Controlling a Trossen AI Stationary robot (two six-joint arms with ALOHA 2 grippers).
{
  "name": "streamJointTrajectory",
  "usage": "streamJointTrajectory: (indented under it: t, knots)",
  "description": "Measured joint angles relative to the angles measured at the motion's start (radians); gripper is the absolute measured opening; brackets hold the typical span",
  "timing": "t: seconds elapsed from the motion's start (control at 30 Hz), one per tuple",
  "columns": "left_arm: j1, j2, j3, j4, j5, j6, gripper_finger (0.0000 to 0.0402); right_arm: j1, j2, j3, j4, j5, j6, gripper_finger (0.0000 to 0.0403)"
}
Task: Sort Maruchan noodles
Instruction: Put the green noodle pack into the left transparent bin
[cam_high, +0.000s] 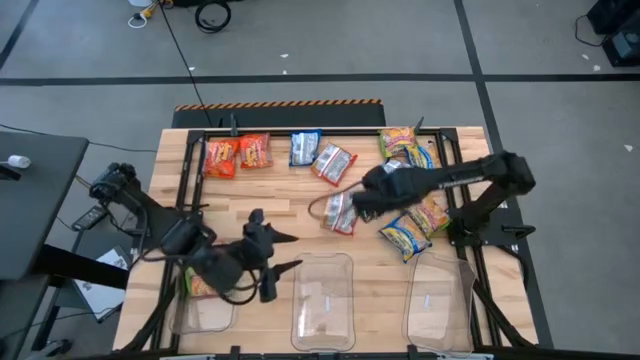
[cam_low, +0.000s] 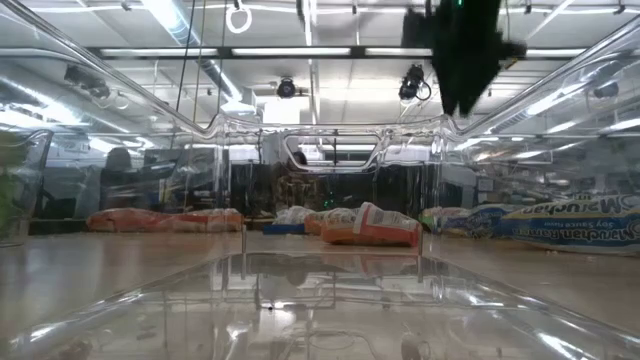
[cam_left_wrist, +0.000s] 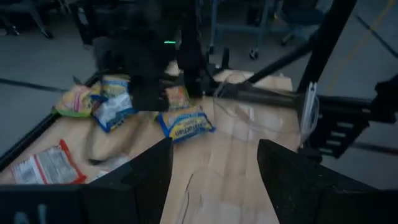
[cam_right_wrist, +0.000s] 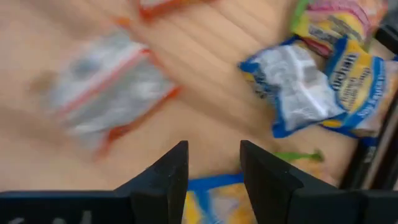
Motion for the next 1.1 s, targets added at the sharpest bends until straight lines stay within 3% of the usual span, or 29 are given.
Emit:
streamJointTrajectory:
  t: [0.27,0.47,0.63,0.87,1.1]
  knots:
    - [0.111,-0.005,-0.001,-0.232,0.158,-0.173,0.0238,-0.329,-0.053,-0.226,0.23,-0.019,-0.339,0.0212]
    - [0.232,0.0,-0.001,-0.228,0.167,-0.215,0.0238,-0.599,0.01,-0.183,0.304,-0.103,-0.532,0.0252]
    - [0.316,0.0,-0.001,-0.202,0.175,-0.21,0.0238,-0.785,0.096,-0.121,0.298,-0.135,-0.609,0.0256]
    - [0.399,0.0,-0.001,-0.205,0.18,-0.129,0.0238,-0.911,0.183,-0.104,0.393,-0.181,-0.594,0.0235]
    - [0.501,-0.032,-0.001,-0.212,0.229,-0.008,0.0238,-0.9,0.218,-0.088,0.419,-0.152,-0.523,0.0201]
